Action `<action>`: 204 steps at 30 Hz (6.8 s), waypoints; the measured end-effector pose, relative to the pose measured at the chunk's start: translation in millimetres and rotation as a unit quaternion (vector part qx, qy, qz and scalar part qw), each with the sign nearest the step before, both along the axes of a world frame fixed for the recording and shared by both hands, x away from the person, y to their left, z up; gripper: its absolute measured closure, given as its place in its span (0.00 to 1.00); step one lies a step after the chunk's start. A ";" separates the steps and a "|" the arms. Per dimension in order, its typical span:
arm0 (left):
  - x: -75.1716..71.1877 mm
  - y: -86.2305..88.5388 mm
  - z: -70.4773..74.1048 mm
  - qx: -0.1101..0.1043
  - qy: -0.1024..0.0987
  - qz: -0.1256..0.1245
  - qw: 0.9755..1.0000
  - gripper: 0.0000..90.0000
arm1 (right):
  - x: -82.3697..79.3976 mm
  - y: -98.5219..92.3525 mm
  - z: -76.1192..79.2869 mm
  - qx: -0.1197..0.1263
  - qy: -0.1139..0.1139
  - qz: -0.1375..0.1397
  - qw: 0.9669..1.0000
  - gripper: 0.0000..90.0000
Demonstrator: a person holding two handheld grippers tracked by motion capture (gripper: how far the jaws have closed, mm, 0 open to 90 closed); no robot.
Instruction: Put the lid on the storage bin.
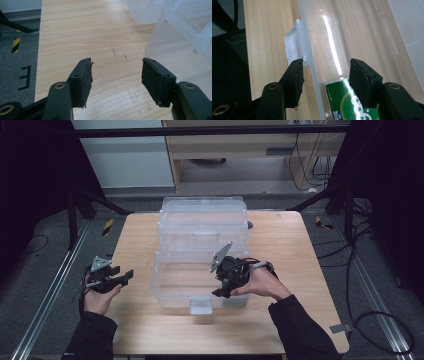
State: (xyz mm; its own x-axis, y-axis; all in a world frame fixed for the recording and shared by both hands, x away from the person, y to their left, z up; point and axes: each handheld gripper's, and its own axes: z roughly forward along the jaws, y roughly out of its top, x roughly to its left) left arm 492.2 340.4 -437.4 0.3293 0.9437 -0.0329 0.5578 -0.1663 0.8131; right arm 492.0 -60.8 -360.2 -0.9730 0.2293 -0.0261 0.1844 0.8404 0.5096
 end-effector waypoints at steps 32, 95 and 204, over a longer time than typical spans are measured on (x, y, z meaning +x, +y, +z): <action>-4.3 -0.5 9.4 -0.002 -0.016 -0.010 1.000 0.45 | 0.4 24.4 -37.2 -0.051 0.066 0.020 0.996 0.69; 49.6 -79.1 121.9 0.074 -0.094 -0.245 0.962 0.50 | 5.3 29.1 -44.0 -0.070 0.079 0.043 0.994 0.73; 122.9 -185.9 135.4 0.346 0.000 -0.463 0.816 0.94 | 6.3 27.7 -45.3 -0.063 0.075 0.056 0.994 0.74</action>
